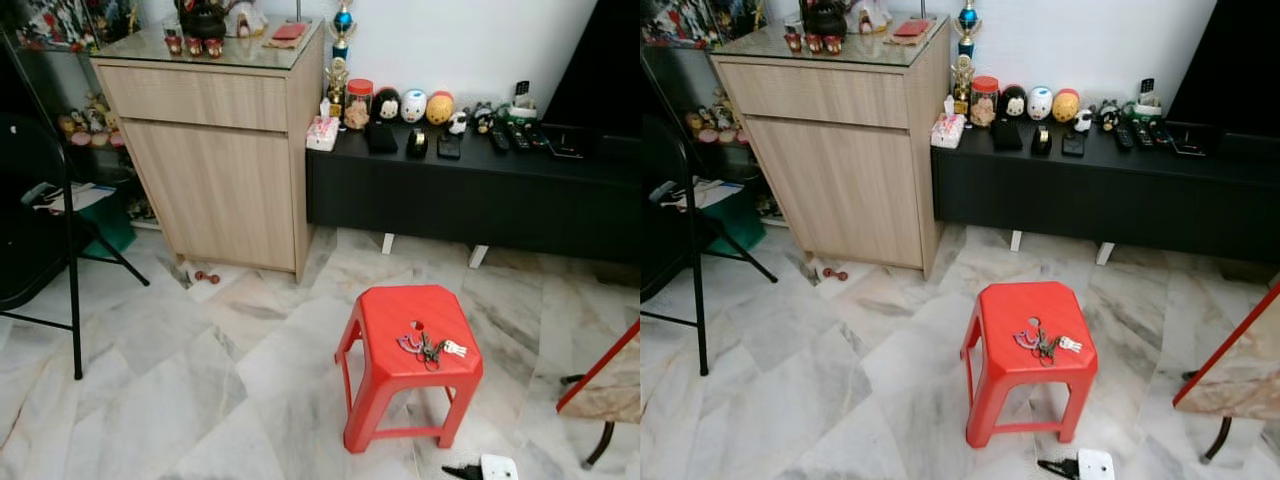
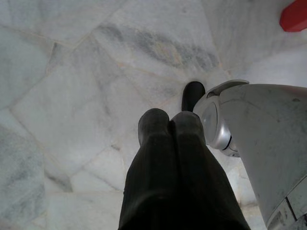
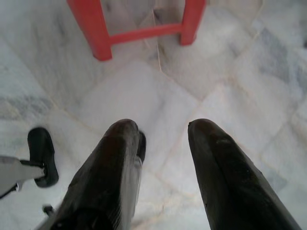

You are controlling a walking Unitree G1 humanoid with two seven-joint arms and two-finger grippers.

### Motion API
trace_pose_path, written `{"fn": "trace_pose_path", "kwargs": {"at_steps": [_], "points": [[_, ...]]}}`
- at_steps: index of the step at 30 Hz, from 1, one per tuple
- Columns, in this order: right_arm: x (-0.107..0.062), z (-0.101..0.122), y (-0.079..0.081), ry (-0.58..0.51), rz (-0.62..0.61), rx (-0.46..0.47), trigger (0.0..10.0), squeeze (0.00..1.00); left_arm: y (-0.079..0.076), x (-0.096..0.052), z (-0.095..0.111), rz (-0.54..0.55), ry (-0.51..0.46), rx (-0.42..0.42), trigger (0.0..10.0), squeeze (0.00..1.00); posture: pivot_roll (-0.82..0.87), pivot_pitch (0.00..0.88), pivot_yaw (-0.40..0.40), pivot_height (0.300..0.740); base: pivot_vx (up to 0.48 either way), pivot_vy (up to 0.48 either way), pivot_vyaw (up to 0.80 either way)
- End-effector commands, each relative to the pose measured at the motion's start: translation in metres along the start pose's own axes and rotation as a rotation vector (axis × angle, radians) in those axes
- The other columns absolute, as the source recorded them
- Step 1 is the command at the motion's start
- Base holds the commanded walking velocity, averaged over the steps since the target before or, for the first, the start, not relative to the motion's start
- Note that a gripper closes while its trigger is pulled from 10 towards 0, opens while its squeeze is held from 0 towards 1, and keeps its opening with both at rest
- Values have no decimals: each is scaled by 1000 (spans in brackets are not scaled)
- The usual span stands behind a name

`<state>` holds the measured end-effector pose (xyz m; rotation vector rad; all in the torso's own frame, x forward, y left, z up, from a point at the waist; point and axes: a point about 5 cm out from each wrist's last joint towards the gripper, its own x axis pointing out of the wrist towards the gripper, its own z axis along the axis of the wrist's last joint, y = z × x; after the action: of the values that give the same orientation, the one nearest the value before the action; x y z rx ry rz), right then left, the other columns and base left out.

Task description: Hang keys on a hook

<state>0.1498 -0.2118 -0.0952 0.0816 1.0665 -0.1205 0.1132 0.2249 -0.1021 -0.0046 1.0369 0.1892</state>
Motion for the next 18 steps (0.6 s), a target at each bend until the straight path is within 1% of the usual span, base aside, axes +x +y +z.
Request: {"fn": "trace_pose_path", "kwargs": {"at_steps": [1,3,4,5,7,9,14,15,18], "points": [[1,2,4,-8,4,-3,10000,0,-8,-1,-5,-27,17,-8,10000,0,181,0,-58,740,0,0,531],[1,1,7,-11,6,4,10000,0,-8,-1,-5,-28,17,-7,10000,0,181,0,-58,740,0,0,531],[1,-1,13,-11,10,37,10000,0,-8,-1,-5,-28,16,-8,10000,0,184,0,-61,740,0,0,0],[1,-3,16,-8,13,42,10000,0,-8,-1,-5,-28,15,-9,10000,0,183,0,-62,740,0,0,0],[1,-6,21,-3,19,39,10000,0,-8,0,-5,-28,14,-11,10000,0,185,0,-64,740,0,0,0],[1,-9,25,3,20,34,10000,0,-8,0,-4,-27,14,-17,10000,0,185,0,-64,740,242,0,0],[1,-10,24,7,9,39,10000,0,-8,0,-4,-26,12,-20,10000,0,187,0,-64,740,243,0,0],[1,-11,20,7,1,41,10000,0,-8,0,-4,-26,12,-21,10000,0,187,0,-64,740,251,0,0],[0,-12,15,4,-9,47,10000,0,-8,0,-4,-26,12,-22,10000,0,187,0,-63,740,251,0,0]]}}
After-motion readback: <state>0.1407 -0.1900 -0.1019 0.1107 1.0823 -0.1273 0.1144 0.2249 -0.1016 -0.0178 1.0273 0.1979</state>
